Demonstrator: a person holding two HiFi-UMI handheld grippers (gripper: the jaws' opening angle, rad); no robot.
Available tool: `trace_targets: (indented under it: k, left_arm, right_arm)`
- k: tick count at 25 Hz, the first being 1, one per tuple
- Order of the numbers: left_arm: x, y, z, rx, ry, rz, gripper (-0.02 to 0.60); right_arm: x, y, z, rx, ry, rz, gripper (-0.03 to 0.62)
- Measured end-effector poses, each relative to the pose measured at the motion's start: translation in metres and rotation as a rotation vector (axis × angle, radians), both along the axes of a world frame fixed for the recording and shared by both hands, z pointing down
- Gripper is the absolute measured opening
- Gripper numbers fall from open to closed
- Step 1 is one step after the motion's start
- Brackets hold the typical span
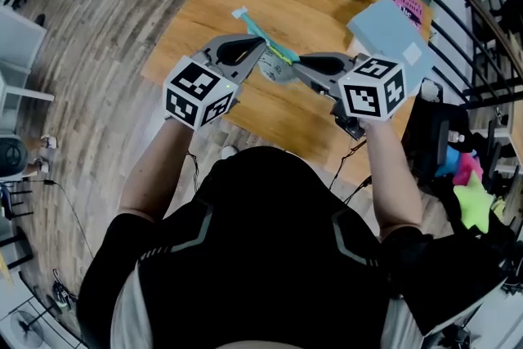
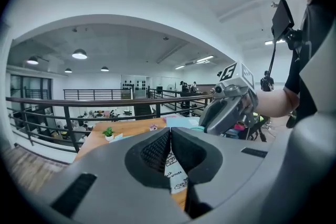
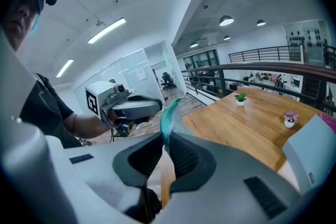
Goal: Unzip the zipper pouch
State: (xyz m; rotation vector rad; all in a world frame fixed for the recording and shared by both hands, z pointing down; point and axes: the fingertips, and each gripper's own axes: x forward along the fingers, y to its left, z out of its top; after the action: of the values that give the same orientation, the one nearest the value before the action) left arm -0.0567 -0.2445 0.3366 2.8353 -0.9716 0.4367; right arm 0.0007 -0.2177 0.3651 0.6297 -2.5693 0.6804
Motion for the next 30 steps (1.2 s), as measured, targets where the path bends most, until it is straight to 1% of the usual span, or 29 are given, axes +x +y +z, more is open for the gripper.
trace_targets:
  k: [4,10,15,23,30]
  left_arm:
    - [-0.015,-0.011,0.0,-0.013,0.004,-0.05,0.032]
    - [-0.027,-0.019,0.0,-0.018,0.001,-0.085,0.032]
    - [-0.033,-0.02,0.003,-0.021,-0.011,-0.105,0.032]
    - [-0.047,-0.029,0.006,-0.035,-0.015,-0.14,0.032]
    - [-0.053,-0.034,0.012,-0.049,-0.019,-0.167,0.032]
  right_arm:
    - [0.001,-0.003,-0.001,0.006,0.002,-0.007,0.051]
    - [0.001,-0.007,0.0,0.005,-0.002,-0.015,0.051]
    - [0.005,-0.004,0.002,0.008,0.005,-0.025,0.052]
    - [0.012,-0.007,0.003,0.006,0.009,-0.018,0.052]
    - [0.02,-0.008,0.006,-0.001,0.005,-0.008,0.052]
